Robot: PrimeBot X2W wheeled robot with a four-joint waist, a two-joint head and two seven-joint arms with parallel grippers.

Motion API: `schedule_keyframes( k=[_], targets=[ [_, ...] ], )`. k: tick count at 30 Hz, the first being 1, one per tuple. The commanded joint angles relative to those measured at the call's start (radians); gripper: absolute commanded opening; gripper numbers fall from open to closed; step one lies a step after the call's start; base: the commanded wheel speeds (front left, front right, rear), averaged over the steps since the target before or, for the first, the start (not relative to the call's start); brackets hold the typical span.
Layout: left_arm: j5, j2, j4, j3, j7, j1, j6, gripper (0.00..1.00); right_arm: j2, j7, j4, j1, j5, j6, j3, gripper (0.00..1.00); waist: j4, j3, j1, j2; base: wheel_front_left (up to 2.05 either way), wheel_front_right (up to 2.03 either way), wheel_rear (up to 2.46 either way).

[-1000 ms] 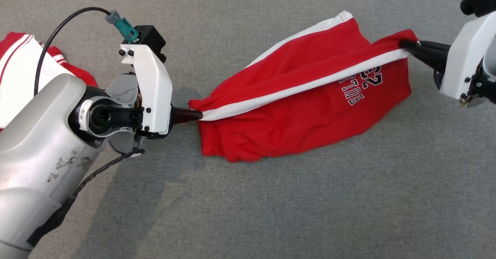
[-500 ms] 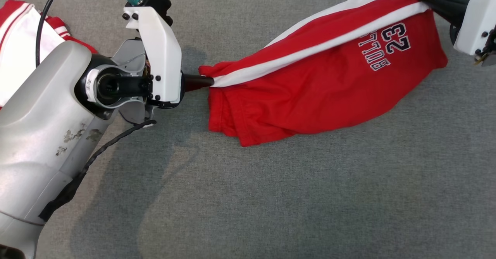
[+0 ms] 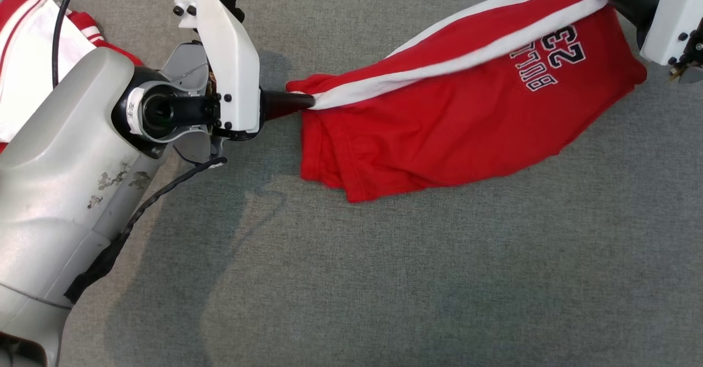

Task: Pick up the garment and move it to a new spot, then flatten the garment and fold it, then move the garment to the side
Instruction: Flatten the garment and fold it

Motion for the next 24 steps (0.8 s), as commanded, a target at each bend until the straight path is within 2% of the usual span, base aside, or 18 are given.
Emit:
schedule_keyframes(
  k=[1, 4, 9, 15, 19, 24],
  targets=[
    [0.004, 0.000, 0.007, 0.005, -0.003, -0.016, -0.006, 1.00, -0.001, -0.014, 0.009, -0.012, 0.008, 0.000, 0.002, 1.00, 0.000, -0.002, 0.0000, 0.0000, 0.00, 0.00, 0.00],
    [-0.002, -0.003, 0.016, 0.014, -0.015, -0.017, -0.011, 1.00, 0.005, -0.049, 0.016, -0.013, 0.011, 0.000, 0.011, 1.00, -0.001, -0.015, 0.0000, 0.0000, 0.00, 0.00, 0.00],
    [-0.008, -0.004, 0.034, 0.043, -0.065, -0.009, -0.037, 1.00, 0.011, -0.201, 0.014, 0.001, 0.008, 0.000, 0.013, 1.00, -0.005, -0.052, 0.0000, 0.0000, 0.00, 0.00, 0.00],
    [0.025, 0.020, 0.020, 0.061, -0.160, 0.032, -0.079, 1.00, -0.006, -0.323, 0.018, 0.059, 0.024, 0.000, 0.040, 1.00, -0.004, -0.105, 0.0000, 0.0000, 0.00, 0.00, 0.00],
    [0.115, 0.053, -0.013, 0.046, -0.285, 0.068, -0.098, 1.00, -0.004, -0.395, 0.039, 0.098, 0.028, 0.000, 0.059, 1.00, -0.002, -0.134, 0.0000, 0.0000, 0.00, 0.00, 0.00],
    [0.220, 0.077, -0.074, 0.061, -0.504, 0.152, -0.069, 1.00, 0.016, -0.492, 0.093, 0.150, 0.032, 0.000, 0.081, 1.00, 0.010, -0.163, 0.0000, 0.0000, 0.00, 0.00, 0.00]
  ],
)
